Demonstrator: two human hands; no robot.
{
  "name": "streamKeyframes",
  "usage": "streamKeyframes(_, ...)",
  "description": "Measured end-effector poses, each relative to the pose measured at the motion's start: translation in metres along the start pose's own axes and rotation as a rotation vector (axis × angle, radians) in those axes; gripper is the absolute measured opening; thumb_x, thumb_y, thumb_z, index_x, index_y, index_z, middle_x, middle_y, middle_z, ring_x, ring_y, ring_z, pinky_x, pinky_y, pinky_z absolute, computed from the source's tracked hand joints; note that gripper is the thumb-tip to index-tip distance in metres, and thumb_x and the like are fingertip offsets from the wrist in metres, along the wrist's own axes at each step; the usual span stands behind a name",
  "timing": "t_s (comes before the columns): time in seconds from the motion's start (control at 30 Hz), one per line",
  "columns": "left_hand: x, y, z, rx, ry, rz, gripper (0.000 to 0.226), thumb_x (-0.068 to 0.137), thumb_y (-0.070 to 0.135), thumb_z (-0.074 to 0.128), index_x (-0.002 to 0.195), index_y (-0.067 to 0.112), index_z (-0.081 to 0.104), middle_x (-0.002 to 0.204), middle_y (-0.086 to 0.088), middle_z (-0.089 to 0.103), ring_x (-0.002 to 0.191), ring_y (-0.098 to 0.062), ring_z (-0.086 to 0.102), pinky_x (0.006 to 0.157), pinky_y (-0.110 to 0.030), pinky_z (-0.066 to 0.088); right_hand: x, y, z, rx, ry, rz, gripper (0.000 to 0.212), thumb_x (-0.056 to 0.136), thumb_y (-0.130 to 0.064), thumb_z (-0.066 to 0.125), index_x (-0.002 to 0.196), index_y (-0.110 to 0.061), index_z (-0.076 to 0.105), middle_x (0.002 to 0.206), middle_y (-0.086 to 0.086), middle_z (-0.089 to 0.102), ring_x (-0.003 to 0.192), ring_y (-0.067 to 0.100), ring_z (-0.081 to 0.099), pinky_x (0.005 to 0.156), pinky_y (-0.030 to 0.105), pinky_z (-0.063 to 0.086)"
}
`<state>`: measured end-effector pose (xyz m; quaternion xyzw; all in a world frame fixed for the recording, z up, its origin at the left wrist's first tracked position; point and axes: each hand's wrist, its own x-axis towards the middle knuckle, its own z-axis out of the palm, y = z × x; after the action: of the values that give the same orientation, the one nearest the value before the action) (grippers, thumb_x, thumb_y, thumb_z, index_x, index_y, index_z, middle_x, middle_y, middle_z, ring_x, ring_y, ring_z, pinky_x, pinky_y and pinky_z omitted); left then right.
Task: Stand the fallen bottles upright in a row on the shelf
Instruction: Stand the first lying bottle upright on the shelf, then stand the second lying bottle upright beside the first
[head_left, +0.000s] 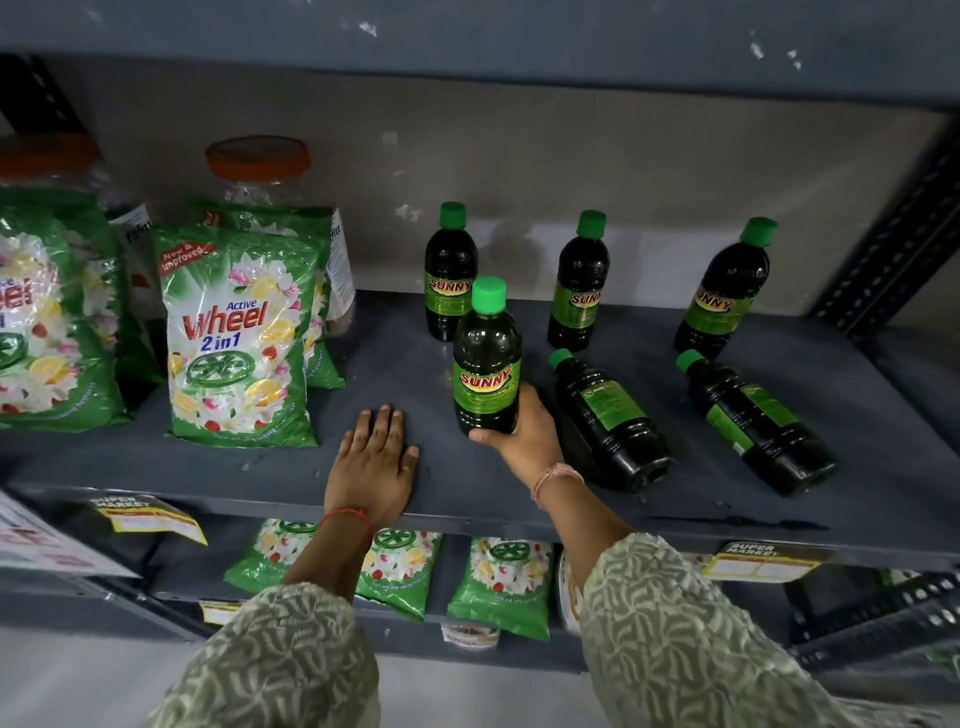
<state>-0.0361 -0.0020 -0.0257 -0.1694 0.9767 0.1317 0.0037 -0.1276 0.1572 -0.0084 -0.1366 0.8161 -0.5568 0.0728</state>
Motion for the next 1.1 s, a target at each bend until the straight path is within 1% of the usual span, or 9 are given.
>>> streamKeyframes(0.23,0.000,0.002,-0.002,-0.004,-0.012,-0.005,0.056,0.097,0.036,0.021,0.146,0.015,0.005,0.159,-0.003,0.003,0.146,-0.022,-0.001,0.121,-0.038,0.004,-0.056,0.000,-0.003,-0.041,-0.062,-0.062,0.065,0.064,-0.009,0.079,0.119,-0.009,0.045,0.119,0.008,0.059,0.106,0.013,0.051,0.090,0.023,0.039)
streamKeyframes(0.57,0.000,0.001,-0.004,0.000,-0.034,0.002,0.056,0.097,0.036,0.020,0.146,0.014,0.004,0.158,-0.004,0.002,0.146,-0.023,-0.001,0.121,-0.038,0.004,-0.085,-0.003,-0.009,0.018,-0.066,-0.026,0.084,0.058,-0.018,0.084,0.129,-0.012,0.039,0.127,0.006,0.054,0.118,0.017,0.050,0.103,0.037,0.042)
streamKeyframes(0.67,-0.001,0.000,-0.005,-0.014,-0.051,-0.002,0.055,0.097,0.033,0.021,0.146,0.014,0.006,0.158,-0.005,0.002,0.146,-0.024,-0.001,0.121,-0.038,0.004,-0.100,-0.010,-0.025,-0.001,0.123,-0.116,0.083,0.067,-0.036,0.077,0.134,-0.013,0.035,0.131,0.001,0.042,0.123,0.014,0.039,0.105,0.030,0.034)
streamKeyframes(0.73,0.000,0.003,-0.005,-0.034,-0.050,-0.004,0.054,0.097,0.031,0.023,0.146,0.014,0.008,0.158,-0.006,0.003,0.146,-0.025,0.000,0.121,-0.039,0.005,-0.089,-0.020,-0.052,-0.244,0.378,-0.292,0.065,0.074,-0.049,0.062,0.122,-0.008,0.047,0.125,0.009,0.047,0.117,0.020,0.039,0.101,0.031,0.035)
streamKeyframes(0.8,-0.002,0.005,-0.005,-0.040,-0.042,-0.011,0.053,0.097,0.030,0.023,0.146,0.014,0.009,0.158,-0.006,0.004,0.146,-0.026,0.001,0.121,-0.039,0.006,-0.057,-0.032,-0.090,-0.580,0.473,-0.226,0.071,0.072,-0.059,0.058,0.116,-0.004,0.050,0.123,0.019,0.049,0.115,0.032,0.041,0.098,0.042,0.039)
streamKeyframes(0.87,-0.003,0.007,-0.004,-0.029,-0.017,-0.014,0.053,0.097,0.030,0.023,0.146,0.014,0.009,0.158,-0.006,0.005,0.146,-0.026,0.002,0.121,-0.039,0.006,-0.026,-0.039,-0.120,-0.796,0.222,0.130,0.089,0.066,-0.067,0.061,0.125,-0.004,0.040,0.128,0.019,0.047,0.119,0.037,0.043,0.096,0.044,0.042)
streamKeyframes(0.97,-0.004,0.007,-0.003,-0.023,-0.002,-0.020,0.053,0.097,0.031,0.022,0.146,0.015,0.008,0.158,-0.005,0.004,0.146,-0.024,0.001,0.121,-0.038,0.006,-0.009,-0.036,-0.129,-0.668,-0.172,0.440,0.090,0.067,-0.061,0.066,0.132,-0.009,0.034,0.131,0.013,0.053,0.113,0.032,0.054,0.090,0.034,0.046)
streamKeyframes(1.03,-0.004,0.007,-0.002,-0.018,0.004,-0.023,0.054,0.097,0.031,0.022,0.146,0.015,0.007,0.158,-0.005,0.004,0.146,-0.024,0.001,0.121,-0.038,0.006,-0.006,-0.027,-0.123,-0.608,-0.149,0.371,0.066,0.066,-0.058,0.068,0.114,-0.015,0.055,0.119,0.010,0.063,0.101,0.029,0.061,0.083,0.032,0.049)
streamKeyframes(1.1,-0.004,0.008,-0.002,-0.013,0.011,-0.025,0.054,0.097,0.031,0.022,0.146,0.014,0.008,0.158,-0.005,0.005,0.146,-0.024,0.002,0.121,-0.038,0.007,-0.006,-0.020,-0.114,-0.561,-0.026,0.311,0.055,0.064,-0.058,0.069,0.097,-0.016,0.058,0.103,0.011,0.069,0.092,0.029,0.064,0.076,0.033,0.051)
